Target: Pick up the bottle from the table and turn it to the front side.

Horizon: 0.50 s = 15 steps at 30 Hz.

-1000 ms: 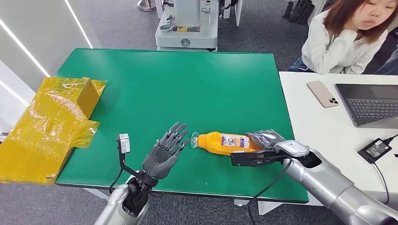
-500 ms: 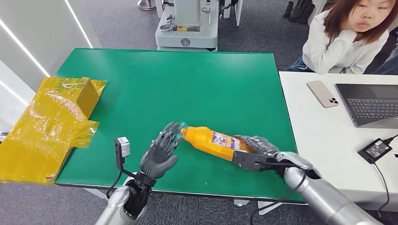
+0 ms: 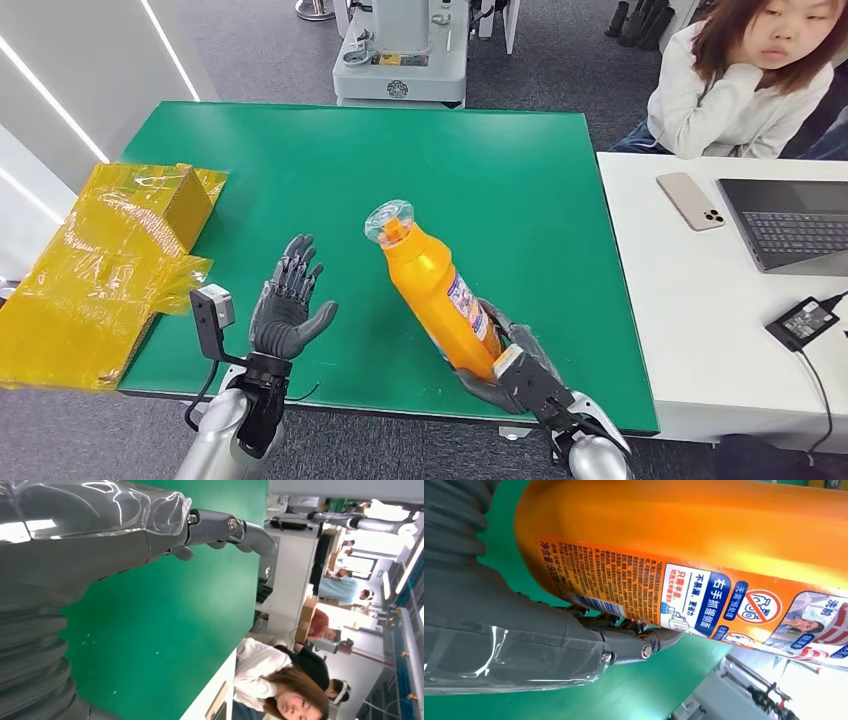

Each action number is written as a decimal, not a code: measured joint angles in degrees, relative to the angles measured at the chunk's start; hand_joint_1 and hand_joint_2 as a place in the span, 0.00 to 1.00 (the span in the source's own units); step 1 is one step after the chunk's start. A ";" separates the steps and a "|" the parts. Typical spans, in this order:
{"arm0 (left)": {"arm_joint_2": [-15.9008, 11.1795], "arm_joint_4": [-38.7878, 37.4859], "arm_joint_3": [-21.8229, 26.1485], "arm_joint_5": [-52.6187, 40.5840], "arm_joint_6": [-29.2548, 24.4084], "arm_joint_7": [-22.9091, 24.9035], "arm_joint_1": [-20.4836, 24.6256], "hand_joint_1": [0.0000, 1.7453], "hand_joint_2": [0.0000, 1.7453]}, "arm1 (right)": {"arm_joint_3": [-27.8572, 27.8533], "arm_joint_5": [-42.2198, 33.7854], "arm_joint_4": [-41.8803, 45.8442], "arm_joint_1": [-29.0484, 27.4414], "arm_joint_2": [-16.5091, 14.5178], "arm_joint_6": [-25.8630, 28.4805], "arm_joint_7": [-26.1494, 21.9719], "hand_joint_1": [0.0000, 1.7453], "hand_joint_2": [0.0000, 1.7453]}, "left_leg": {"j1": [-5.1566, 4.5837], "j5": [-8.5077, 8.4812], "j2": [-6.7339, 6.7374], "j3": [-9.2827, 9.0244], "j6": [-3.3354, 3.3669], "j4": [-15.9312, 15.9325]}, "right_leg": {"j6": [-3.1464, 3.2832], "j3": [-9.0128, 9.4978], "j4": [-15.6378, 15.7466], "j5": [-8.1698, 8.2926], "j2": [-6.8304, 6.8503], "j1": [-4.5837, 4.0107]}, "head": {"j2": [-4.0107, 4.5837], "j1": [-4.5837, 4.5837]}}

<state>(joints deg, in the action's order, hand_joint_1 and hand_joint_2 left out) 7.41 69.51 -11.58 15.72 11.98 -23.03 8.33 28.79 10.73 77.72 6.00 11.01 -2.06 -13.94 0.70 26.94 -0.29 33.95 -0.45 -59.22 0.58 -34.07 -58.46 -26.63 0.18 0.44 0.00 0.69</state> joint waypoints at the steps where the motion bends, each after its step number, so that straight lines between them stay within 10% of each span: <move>1: -0.02 0.30 0.25 -0.15 -0.01 0.01 -0.14 0.00 1.00 | -0.60 0.00 0.60 -0.48 -0.41 0.00 0.03 1.00 1.00 | 0.00 0.00 0.00 0.00 0.00 0.00 | 0.00 0.00 0.00 0.00 0.00 0.00 | 0.00 -0.01; 15: -0.13 1.29 1.14 -0.44 -0.01 0.04 -0.39 0.00 1.00 | -3.33 0.48 3.37 -2.47 -2.33 -0.02 0.13 1.00 1.00 | -0.03 -0.01 0.03 0.00 0.01 -0.03 | 0.00 0.01 0.01 0.03 -0.03 0.05 | 0.00 -0.01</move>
<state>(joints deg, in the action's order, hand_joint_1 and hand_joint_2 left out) 7.28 70.79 -10.45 15.28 11.98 -22.99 7.94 25.46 11.21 81.09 3.53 8.68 -2.08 -13.81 0.67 26.93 -0.26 33.95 -0.44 -59.26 0.59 -34.06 -58.45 -26.60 0.16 0.49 0.00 0.68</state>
